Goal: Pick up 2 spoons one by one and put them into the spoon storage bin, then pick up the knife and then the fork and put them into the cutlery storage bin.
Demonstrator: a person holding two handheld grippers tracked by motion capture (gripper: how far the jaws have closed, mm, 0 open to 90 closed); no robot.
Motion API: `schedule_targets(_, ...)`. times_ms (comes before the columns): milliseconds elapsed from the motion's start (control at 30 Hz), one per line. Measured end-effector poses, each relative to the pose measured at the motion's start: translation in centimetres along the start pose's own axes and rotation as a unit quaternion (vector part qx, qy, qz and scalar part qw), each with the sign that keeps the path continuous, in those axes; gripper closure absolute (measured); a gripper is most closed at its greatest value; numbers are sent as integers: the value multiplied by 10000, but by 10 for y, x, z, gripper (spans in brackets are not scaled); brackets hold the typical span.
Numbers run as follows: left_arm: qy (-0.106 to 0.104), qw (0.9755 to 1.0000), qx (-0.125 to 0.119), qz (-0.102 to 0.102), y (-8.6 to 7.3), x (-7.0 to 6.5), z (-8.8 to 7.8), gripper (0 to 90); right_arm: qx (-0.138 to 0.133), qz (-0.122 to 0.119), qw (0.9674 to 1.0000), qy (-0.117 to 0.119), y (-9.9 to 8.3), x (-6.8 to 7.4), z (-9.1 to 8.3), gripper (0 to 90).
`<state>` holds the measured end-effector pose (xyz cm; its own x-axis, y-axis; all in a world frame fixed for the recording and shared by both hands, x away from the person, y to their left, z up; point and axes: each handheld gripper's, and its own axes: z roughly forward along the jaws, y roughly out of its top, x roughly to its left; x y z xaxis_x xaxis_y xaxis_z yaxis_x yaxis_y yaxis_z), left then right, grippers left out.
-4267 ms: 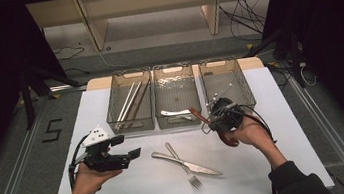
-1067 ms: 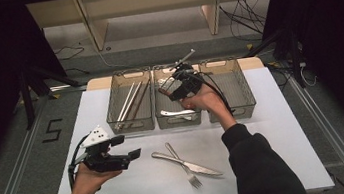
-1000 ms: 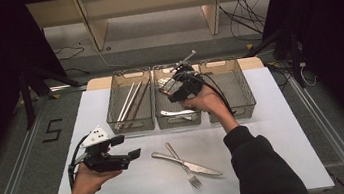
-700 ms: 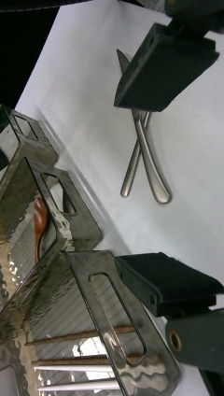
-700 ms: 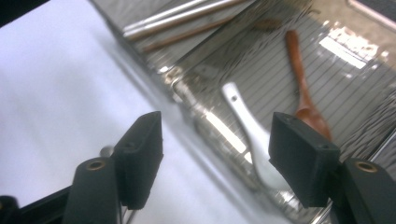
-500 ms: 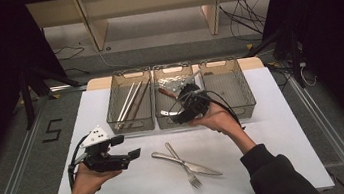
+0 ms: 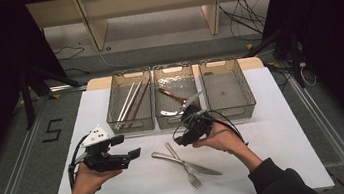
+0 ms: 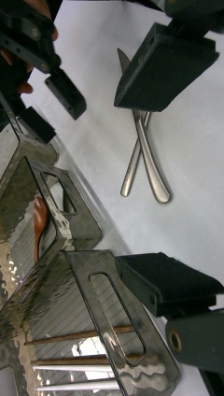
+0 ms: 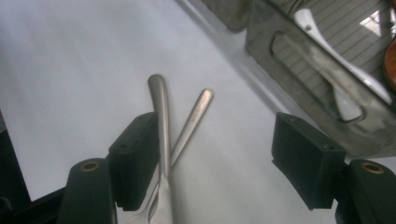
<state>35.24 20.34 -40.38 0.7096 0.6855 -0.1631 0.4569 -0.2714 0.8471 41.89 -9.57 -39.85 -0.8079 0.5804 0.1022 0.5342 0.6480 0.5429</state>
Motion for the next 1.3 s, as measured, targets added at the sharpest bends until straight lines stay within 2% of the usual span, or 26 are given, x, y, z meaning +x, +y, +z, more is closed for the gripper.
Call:
schedule_targets(733, -1, 10000, -14, -14, 0, -1, 0, 190, 589, -70, 9981, 150, -20, 15, 23, 350)
schedule_targets(1100, -4, 10000, -13, -15, -1, -1, -1, 189, 757, -90, 9968, 240, -24, 22, 33, 297)
schedule_targets(1300, 5, 10000, -23, -19, -1, -1, -2, 188, 868, -191, 9957, 261, -25, 25, 38, 309)
